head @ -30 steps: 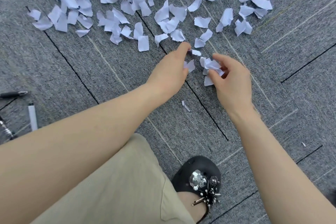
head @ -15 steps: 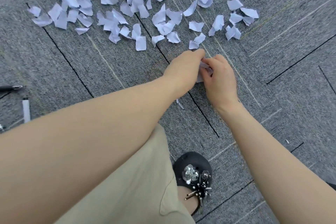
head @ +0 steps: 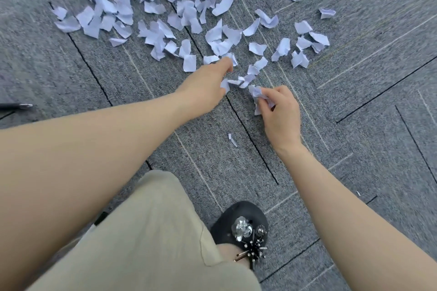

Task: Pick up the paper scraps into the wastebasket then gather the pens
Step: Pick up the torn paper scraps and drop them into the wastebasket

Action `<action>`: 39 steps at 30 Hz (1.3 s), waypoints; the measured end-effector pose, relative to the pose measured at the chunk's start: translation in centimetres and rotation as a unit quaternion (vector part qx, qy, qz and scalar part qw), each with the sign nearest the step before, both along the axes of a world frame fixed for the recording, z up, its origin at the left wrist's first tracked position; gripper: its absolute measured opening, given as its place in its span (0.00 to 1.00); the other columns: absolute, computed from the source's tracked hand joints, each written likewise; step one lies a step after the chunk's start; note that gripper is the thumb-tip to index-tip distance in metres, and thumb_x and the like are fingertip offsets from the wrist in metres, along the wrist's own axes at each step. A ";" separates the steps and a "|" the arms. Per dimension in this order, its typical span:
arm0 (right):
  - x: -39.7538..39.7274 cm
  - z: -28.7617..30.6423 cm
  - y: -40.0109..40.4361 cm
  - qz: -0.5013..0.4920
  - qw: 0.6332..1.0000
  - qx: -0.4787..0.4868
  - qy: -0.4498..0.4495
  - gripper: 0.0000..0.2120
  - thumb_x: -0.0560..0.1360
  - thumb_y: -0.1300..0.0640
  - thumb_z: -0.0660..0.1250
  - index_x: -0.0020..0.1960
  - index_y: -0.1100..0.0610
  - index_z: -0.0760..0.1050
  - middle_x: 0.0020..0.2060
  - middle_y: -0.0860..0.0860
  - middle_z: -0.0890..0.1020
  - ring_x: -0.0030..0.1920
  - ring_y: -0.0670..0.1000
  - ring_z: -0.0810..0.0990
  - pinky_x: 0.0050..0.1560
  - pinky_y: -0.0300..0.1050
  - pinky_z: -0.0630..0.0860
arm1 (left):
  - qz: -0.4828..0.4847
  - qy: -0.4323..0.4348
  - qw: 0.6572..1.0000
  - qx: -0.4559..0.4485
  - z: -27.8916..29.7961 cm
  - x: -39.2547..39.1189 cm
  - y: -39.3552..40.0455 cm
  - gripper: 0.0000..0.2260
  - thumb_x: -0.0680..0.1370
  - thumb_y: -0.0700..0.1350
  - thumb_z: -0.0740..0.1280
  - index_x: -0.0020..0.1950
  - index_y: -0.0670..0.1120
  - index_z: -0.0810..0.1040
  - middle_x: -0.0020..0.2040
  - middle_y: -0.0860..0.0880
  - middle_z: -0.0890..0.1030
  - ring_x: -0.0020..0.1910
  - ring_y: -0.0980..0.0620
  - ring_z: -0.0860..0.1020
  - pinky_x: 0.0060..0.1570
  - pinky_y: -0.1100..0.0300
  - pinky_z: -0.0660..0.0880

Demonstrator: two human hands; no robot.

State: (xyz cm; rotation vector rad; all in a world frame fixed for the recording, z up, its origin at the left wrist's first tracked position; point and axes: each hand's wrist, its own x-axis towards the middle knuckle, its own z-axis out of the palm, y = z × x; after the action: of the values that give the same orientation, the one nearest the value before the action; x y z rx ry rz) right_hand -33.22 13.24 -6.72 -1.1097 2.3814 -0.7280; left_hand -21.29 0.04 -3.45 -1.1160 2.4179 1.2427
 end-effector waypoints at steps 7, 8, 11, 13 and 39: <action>0.0 -1.3 0.2 0.006 0.999 -0.009 0.050 0.08 0.77 0.58 0.62 0.48 0.62 0.78 0.41 0.54 0.75 0.36 0.49 0.70 0.32 0.38 0.61 | 0.013 0.018 1.000 0.021 -0.7 -2.4 0.1 0.24 0.79 0.36 0.59 0.73 0.52 0.64 0.67 0.45 0.72 0.52 0.47 0.77 0.37 0.67 0.69; 0.0 -1.4 0.2 0.005 0.999 -0.014 0.051 0.08 0.77 0.58 0.62 0.48 0.62 0.77 0.41 0.54 0.74 0.35 0.48 0.69 0.32 0.38 0.60 | -0.011 0.007 1.000 0.006 -1.1 -2.2 0.0 0.24 0.79 0.36 0.59 0.73 0.51 0.64 0.67 0.45 0.72 0.57 0.46 0.75 0.45 0.64 0.71; 0.2 -1.4 0.1 -0.003 0.998 -0.028 0.051 0.08 0.77 0.60 0.61 0.46 0.63 0.76 0.41 0.54 0.73 0.34 0.48 0.67 0.32 0.38 0.58 | -0.068 0.000 0.997 -0.027 -1.7 -1.7 0.1 0.25 0.79 0.37 0.59 0.74 0.54 0.61 0.65 0.45 0.72 0.57 0.44 0.75 0.50 0.57 0.69; 0.4 -1.5 0.0 -0.011 0.998 -0.032 0.056 0.08 0.78 0.60 0.61 0.46 0.64 0.75 0.42 0.55 0.74 0.34 0.49 0.67 0.33 0.38 0.56 | -0.098 0.018 0.994 -0.046 -1.8 -2.0 0.3 0.26 0.80 0.39 0.58 0.75 0.57 0.57 0.56 0.45 0.73 0.52 0.44 0.75 0.46 0.56 0.69; 0.3 -2.1 -0.2 -0.036 0.995 -0.083 0.032 0.05 0.76 0.62 0.62 0.46 0.62 0.77 0.40 0.53 0.77 0.37 0.41 0.66 0.37 0.28 0.65 | -0.006 0.044 0.999 -0.027 -1.6 -2.4 -0.1 0.05 0.77 0.35 0.58 0.45 0.41 0.71 0.36 0.50 0.72 0.30 0.56 0.66 0.28 0.60 0.60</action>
State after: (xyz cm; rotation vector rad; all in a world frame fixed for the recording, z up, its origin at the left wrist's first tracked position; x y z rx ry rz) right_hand -32.91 13.00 -8.84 -1.1336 2.4630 -0.9443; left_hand -23.65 -0.01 -5.01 -1.0816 2.5333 1.2544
